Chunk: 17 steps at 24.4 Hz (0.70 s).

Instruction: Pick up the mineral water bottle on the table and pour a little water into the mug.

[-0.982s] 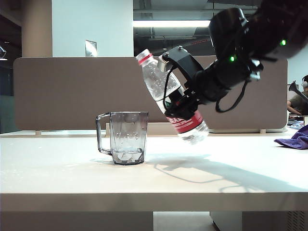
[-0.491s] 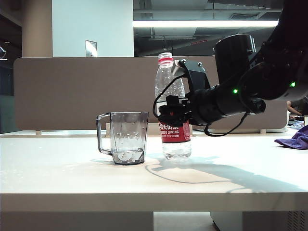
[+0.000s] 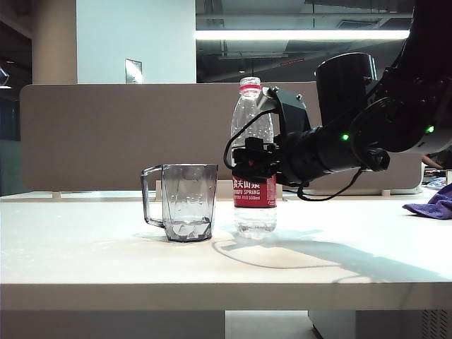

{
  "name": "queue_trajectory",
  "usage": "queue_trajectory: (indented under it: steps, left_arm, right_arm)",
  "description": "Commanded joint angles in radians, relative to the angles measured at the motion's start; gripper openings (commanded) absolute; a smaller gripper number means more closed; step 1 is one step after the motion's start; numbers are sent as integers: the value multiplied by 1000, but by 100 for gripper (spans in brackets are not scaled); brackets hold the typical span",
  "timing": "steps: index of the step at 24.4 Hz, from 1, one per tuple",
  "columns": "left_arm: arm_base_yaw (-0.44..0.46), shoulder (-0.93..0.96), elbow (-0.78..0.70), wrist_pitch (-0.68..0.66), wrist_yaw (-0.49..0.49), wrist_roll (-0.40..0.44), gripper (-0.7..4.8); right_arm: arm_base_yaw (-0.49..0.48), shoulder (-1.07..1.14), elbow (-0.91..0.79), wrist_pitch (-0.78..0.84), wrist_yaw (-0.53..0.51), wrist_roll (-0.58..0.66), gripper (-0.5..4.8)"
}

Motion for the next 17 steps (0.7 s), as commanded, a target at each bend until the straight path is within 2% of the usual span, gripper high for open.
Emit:
queue_trajectory:
  steps: [1, 17]
  left_arm:
    - [0, -1, 3, 13, 2, 3, -5]
    - [0, -1, 3, 13, 2, 3, -5]
  right_arm:
    - [1, -5, 3, 36, -2, 8, 231]
    - [1, 55, 2, 39, -70, 8, 244]
